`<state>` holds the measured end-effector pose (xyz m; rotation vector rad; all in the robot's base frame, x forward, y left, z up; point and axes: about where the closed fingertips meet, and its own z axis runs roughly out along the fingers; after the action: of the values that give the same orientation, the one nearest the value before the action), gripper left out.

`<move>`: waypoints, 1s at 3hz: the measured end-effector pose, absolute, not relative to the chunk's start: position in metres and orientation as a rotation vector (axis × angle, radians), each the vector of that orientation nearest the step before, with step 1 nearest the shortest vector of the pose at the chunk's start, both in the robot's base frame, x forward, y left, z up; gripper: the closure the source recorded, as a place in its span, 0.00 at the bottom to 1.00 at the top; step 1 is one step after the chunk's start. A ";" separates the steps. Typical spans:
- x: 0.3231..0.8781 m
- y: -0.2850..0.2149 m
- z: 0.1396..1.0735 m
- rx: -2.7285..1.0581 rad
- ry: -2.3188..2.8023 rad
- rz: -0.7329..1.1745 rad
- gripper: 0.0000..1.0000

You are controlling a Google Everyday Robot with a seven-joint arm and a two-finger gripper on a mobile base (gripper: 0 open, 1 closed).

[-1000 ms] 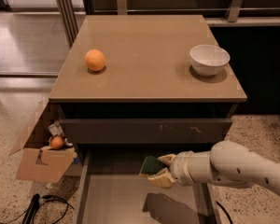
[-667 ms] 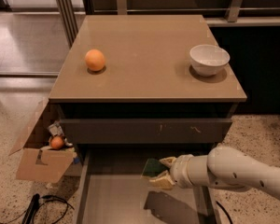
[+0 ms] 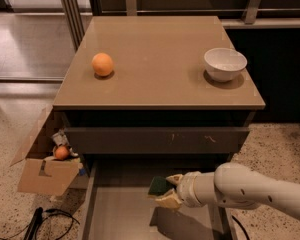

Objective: Place sponge into middle drawer

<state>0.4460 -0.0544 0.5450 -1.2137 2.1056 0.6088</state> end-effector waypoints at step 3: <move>0.508 -0.014 0.354 -1.166 2.202 0.633 0.99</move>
Offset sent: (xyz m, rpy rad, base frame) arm 0.1000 0.0486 -0.2342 -0.0053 0.1095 -0.0654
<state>0.5076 -0.0137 0.3536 -1.1665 2.2020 0.6327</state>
